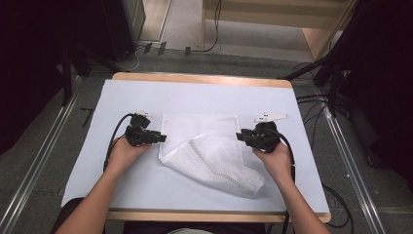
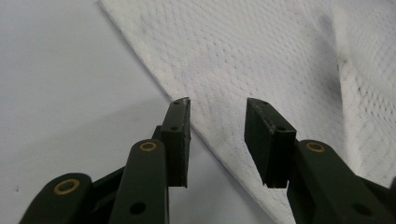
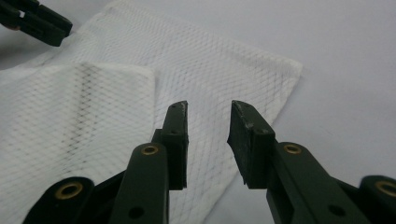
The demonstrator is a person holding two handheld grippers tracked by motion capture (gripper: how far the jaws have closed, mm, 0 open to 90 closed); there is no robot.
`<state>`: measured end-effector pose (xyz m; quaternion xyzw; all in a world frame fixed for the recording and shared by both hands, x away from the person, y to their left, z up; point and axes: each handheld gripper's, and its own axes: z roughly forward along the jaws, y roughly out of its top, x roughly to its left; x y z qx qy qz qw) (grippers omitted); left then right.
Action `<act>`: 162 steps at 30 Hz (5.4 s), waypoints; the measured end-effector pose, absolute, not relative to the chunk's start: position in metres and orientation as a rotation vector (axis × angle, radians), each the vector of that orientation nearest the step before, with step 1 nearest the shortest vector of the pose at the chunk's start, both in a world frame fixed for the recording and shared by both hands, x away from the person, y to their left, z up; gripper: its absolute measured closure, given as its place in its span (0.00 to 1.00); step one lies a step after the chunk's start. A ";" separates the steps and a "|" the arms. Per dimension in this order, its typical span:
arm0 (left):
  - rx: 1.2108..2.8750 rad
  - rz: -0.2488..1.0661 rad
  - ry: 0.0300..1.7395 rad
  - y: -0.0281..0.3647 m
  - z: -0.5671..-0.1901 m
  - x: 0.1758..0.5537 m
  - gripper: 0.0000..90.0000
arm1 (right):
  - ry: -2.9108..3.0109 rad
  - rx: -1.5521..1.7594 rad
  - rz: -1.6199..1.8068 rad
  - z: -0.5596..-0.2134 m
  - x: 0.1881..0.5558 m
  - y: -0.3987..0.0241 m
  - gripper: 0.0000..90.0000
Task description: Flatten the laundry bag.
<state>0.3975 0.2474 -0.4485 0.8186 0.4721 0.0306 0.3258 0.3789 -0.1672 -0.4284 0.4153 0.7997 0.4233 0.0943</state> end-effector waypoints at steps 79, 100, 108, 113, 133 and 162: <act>2.088 0.091 1.167 0.237 -0.420 0.431 0.65 | 2.503 1.219 1.233 -0.444 0.453 -0.122 0.80; 2.038 0.107 1.212 0.256 -0.420 0.419 0.62 | 2.598 1.084 1.121 -0.467 0.454 -0.075 0.73; 2.033 0.110 1.217 0.260 -0.419 0.419 0.62 | 2.620 1.061 1.085 -0.467 0.450 -0.069 1.00; 2.031 0.109 1.220 0.261 -0.419 0.419 0.62 | 2.648 1.075 1.045 -0.463 0.451 -0.066 1.00; 2.029 0.113 1.224 0.267 -0.417 0.420 0.62 | 2.665 0.954 1.288 -0.413 0.408 -0.067 1.00; 2.051 0.113 1.220 0.265 -0.418 0.427 0.61 | 2.786 0.723 1.382 -0.389 0.326 -0.035 0.90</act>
